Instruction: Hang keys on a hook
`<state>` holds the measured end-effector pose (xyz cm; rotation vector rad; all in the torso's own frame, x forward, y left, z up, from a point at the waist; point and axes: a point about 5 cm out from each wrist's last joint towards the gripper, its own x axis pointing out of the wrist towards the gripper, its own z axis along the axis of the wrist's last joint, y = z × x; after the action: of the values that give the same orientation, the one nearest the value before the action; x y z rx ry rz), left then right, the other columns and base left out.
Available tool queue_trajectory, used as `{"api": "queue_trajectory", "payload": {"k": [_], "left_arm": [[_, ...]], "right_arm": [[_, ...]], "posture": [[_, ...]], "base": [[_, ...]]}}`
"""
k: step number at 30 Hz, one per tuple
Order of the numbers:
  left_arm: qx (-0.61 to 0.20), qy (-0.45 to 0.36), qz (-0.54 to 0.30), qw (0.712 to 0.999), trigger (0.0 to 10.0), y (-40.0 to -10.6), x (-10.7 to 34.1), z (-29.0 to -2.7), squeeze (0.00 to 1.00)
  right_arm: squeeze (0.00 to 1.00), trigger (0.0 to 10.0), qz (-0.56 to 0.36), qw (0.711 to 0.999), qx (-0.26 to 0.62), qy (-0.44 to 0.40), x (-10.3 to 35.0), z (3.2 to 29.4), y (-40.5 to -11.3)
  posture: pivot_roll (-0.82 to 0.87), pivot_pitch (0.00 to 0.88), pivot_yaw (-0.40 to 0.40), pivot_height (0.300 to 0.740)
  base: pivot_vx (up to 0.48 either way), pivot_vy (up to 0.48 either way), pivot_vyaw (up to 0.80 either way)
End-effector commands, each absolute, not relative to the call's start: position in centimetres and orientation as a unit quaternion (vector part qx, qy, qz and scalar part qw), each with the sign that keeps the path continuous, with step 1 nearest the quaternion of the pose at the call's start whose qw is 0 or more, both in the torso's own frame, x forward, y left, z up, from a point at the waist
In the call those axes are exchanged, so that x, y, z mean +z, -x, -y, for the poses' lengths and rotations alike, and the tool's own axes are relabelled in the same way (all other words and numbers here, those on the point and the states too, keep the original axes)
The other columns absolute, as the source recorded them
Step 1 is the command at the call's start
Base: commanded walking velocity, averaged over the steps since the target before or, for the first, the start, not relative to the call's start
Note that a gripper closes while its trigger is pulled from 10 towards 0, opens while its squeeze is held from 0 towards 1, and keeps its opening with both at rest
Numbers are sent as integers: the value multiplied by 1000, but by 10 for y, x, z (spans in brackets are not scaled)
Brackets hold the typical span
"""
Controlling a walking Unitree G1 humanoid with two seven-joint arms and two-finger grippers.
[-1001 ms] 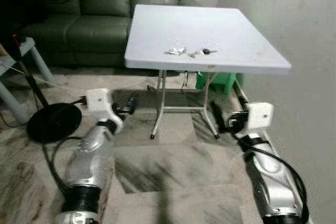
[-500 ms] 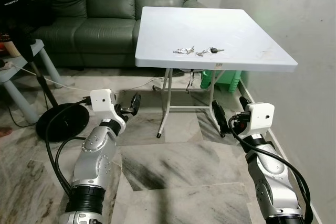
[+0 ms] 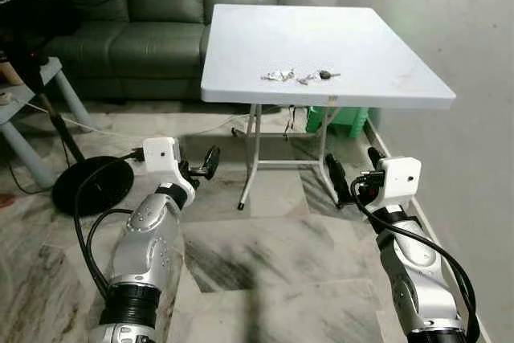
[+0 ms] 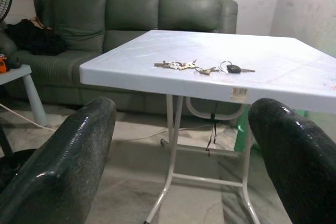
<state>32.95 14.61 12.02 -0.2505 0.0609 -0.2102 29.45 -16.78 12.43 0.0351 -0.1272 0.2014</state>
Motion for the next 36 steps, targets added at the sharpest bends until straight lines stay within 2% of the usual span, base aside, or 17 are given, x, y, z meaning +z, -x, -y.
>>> {"api": "queue_trajectory", "payload": {"k": [1, 24, 36], "left_arm": [[-115, 121, -25, 986, 10000, -331, 126, -144, 0], [-121, 125, -25, 984, 10000, -334, 129, -142, 0], [-116, 135, -28, 984, 10000, -334, 127, -141, 0]], "right_arm": [[0, 10000, 70, 992, 99, -24, 129, 169, -296], [0, 10000, 73, 993, 94, -24, 129, 170, -297], [0, 10000, 74, 992, 100, -22, 130, 170, -298]], "posture": [[-104, 0, -32, 740], [-111, 0, -25, 740], [-106, 0, -34, 740]], "base": [[450, 0, 0], [443, 0, 0], [296, 356, 0]]}}
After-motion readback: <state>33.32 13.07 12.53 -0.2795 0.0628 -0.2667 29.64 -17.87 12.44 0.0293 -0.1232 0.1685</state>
